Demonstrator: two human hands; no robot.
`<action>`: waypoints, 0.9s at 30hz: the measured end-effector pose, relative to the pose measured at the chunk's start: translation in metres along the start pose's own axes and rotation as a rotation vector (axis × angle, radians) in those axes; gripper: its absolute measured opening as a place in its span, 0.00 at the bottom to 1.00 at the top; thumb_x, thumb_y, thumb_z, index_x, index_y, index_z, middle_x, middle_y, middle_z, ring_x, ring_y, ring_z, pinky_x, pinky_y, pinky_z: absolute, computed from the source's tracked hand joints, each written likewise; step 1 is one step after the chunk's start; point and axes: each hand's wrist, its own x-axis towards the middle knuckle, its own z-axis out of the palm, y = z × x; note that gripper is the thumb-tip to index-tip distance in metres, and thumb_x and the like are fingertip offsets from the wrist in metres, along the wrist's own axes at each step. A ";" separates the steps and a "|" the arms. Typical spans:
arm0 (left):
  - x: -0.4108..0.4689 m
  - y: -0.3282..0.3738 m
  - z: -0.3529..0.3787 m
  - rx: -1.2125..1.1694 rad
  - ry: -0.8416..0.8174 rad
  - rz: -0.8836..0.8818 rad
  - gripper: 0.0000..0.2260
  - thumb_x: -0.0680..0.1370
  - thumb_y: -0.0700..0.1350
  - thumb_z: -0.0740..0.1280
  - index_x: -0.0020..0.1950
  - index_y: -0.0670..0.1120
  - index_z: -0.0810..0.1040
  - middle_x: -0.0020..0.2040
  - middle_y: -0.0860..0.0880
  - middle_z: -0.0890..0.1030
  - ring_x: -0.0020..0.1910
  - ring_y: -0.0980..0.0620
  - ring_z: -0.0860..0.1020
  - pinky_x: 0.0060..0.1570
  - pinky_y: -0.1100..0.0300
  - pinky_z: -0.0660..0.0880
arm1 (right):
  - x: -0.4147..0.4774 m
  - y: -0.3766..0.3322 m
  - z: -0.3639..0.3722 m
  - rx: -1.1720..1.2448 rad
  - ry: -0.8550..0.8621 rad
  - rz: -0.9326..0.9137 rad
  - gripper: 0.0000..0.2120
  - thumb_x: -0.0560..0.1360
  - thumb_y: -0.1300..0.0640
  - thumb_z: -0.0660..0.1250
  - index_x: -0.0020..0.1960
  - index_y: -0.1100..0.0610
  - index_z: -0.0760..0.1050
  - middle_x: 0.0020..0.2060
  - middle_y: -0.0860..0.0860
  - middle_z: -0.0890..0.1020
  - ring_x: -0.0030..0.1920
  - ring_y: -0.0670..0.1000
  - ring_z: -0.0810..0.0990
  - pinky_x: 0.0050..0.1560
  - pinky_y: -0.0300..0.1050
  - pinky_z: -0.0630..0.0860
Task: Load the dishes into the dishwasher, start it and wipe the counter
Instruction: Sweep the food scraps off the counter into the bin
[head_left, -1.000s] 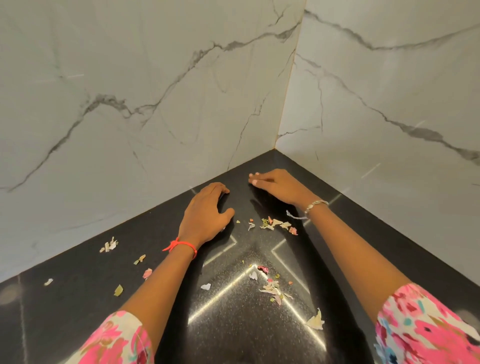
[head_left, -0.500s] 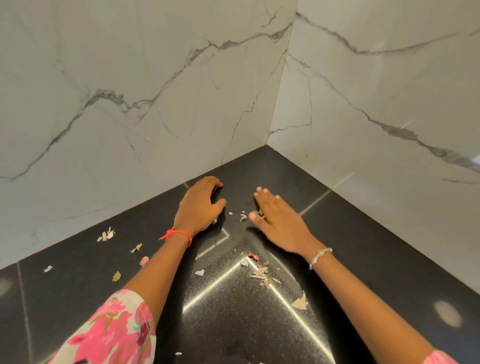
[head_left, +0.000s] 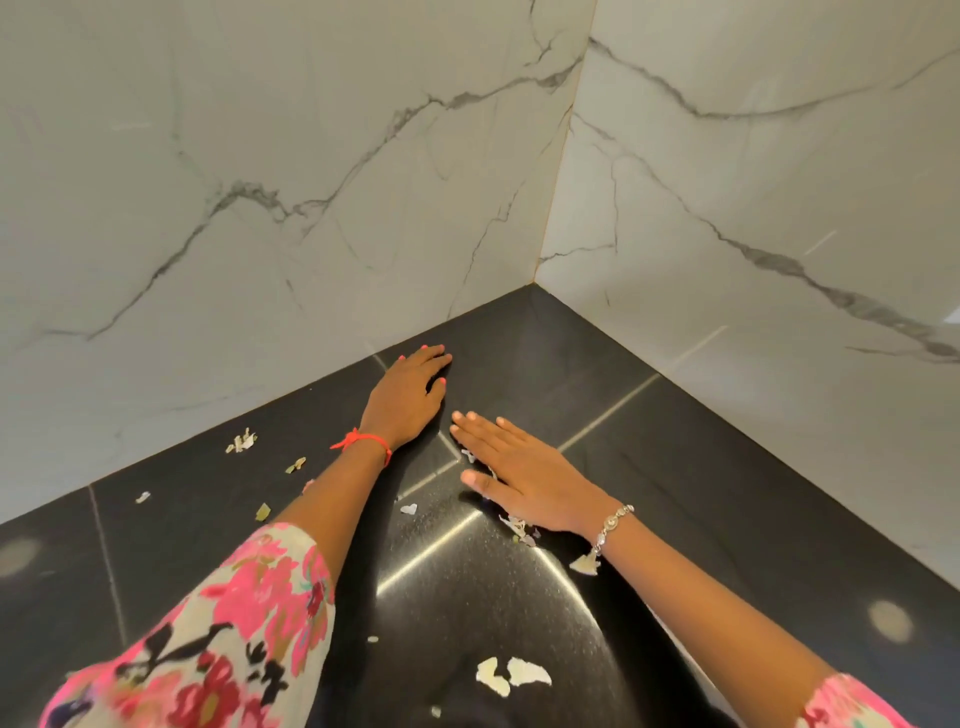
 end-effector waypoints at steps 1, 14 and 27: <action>-0.002 0.002 -0.002 0.028 -0.036 -0.009 0.19 0.82 0.43 0.54 0.73 0.45 0.62 0.75 0.50 0.60 0.75 0.52 0.54 0.73 0.55 0.48 | -0.013 -0.009 0.000 0.036 -0.017 -0.010 0.30 0.78 0.40 0.41 0.76 0.53 0.46 0.75 0.44 0.45 0.73 0.38 0.39 0.73 0.37 0.37; -0.166 0.053 -0.039 -0.039 -0.225 -0.076 0.17 0.78 0.38 0.60 0.67 0.42 0.71 0.71 0.47 0.68 0.70 0.46 0.66 0.68 0.56 0.61 | -0.122 -0.045 0.011 0.222 0.076 0.463 0.30 0.80 0.42 0.45 0.77 0.55 0.47 0.76 0.47 0.46 0.75 0.44 0.44 0.72 0.40 0.38; -0.300 0.055 -0.020 -0.008 0.115 -0.230 0.23 0.81 0.49 0.54 0.74 0.43 0.59 0.76 0.50 0.56 0.76 0.54 0.52 0.70 0.65 0.47 | -0.088 -0.094 0.013 0.383 0.145 0.351 0.32 0.79 0.41 0.49 0.77 0.56 0.47 0.76 0.50 0.47 0.76 0.47 0.44 0.75 0.46 0.43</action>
